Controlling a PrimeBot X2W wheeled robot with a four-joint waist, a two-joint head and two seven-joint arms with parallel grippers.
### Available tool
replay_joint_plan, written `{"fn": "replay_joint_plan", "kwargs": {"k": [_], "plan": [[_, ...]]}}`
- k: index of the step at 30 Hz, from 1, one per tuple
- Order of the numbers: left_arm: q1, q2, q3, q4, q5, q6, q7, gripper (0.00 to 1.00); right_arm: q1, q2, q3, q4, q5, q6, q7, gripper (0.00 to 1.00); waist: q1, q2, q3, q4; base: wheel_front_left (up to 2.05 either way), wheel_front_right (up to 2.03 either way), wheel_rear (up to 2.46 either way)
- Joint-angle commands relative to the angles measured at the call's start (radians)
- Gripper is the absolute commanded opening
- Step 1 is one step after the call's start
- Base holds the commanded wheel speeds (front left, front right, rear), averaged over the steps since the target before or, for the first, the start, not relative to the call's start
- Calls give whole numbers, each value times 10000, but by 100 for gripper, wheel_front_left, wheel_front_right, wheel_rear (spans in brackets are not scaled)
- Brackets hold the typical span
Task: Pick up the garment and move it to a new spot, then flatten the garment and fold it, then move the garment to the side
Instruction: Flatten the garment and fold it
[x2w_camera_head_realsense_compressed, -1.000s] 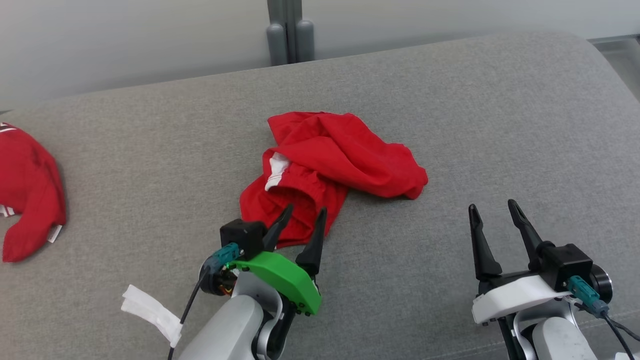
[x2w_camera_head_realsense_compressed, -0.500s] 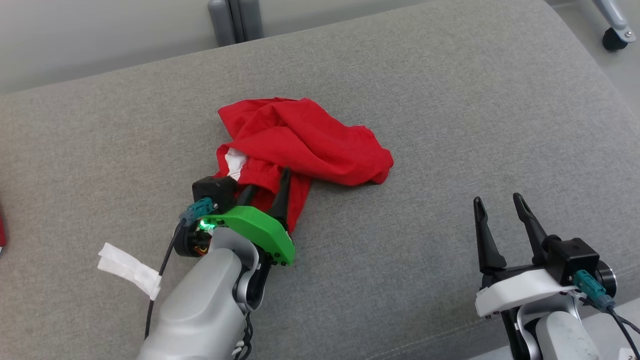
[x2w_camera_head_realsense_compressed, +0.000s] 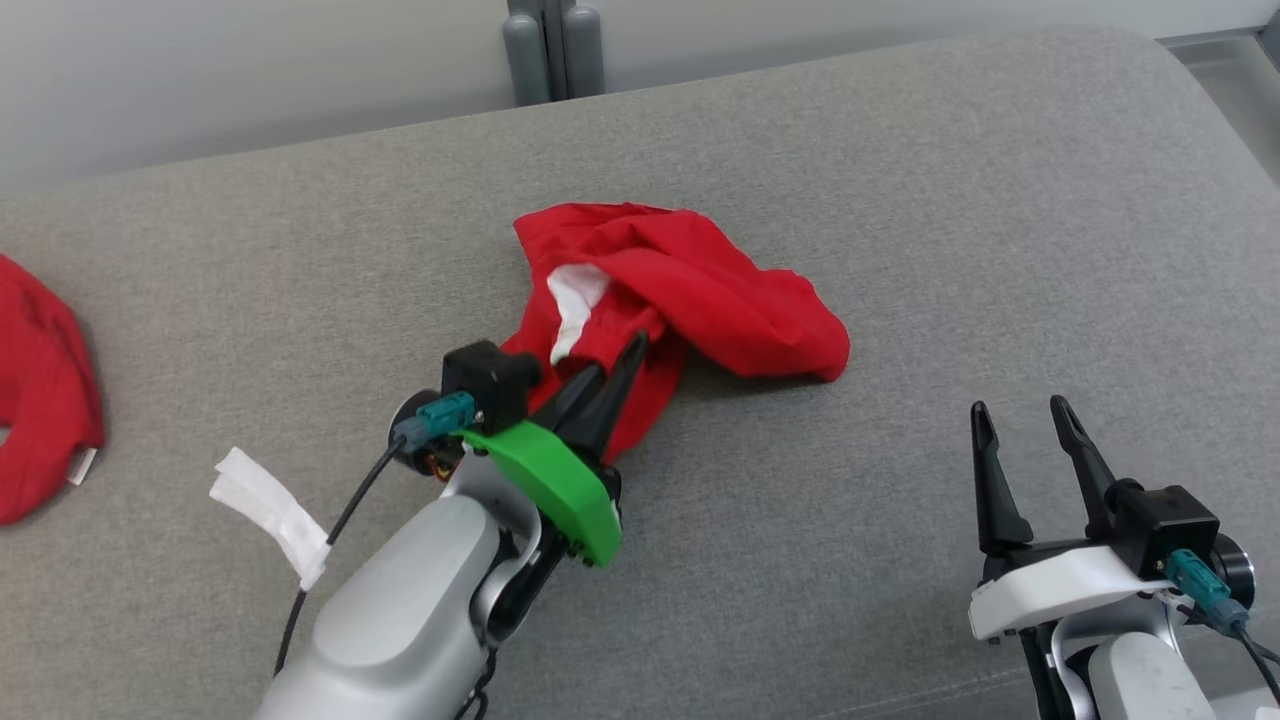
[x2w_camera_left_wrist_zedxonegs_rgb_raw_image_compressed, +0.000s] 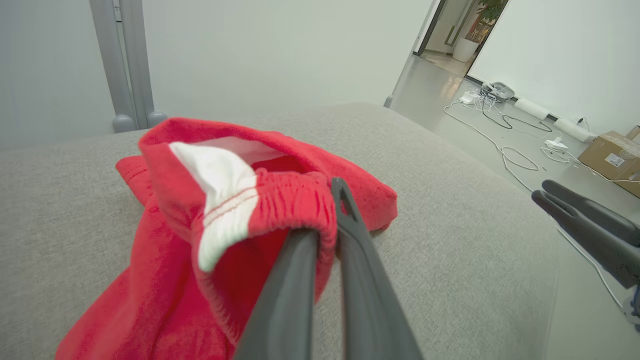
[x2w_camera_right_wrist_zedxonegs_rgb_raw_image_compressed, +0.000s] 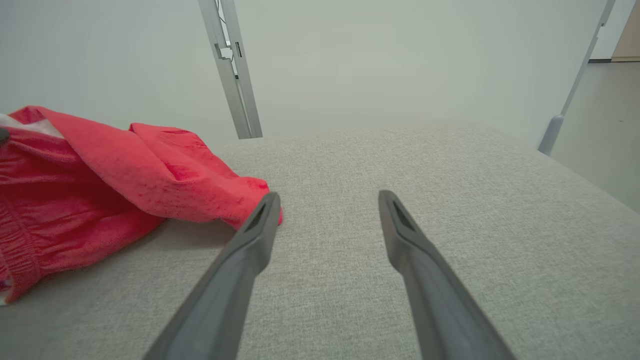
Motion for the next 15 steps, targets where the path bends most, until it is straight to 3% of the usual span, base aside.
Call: {"fn": "replay_joint_plan", "kwargs": {"k": [1, 7, 11, 15], "plan": [[301, 340, -190, -262, -99, -52, 186, 0, 99, -25, -19, -4, -63, -3, -33, 100, 0, 0, -250, 313, 0, 0, 0], [1620, 1926, -1173, -1744, -704, -61, 1135, 0, 324, -26, -64, -8, -134, -3, -33, 100, 0, 0, -416, 676, 0, 0, 0], [2474, 2492, -1157, -1998, -1026, 99, 1135, 0, 471, -26, -93, -1, -189, -3, -33, 100, 0, 0, -467, 818, 0, 0, 0], [3074, 2592, -947, -1883, -1288, 379, 804, 0, 540, -26, -160, 15, -277, -3, -33, 100, 0, 0, -522, 958, 0, 0, 0]]}}
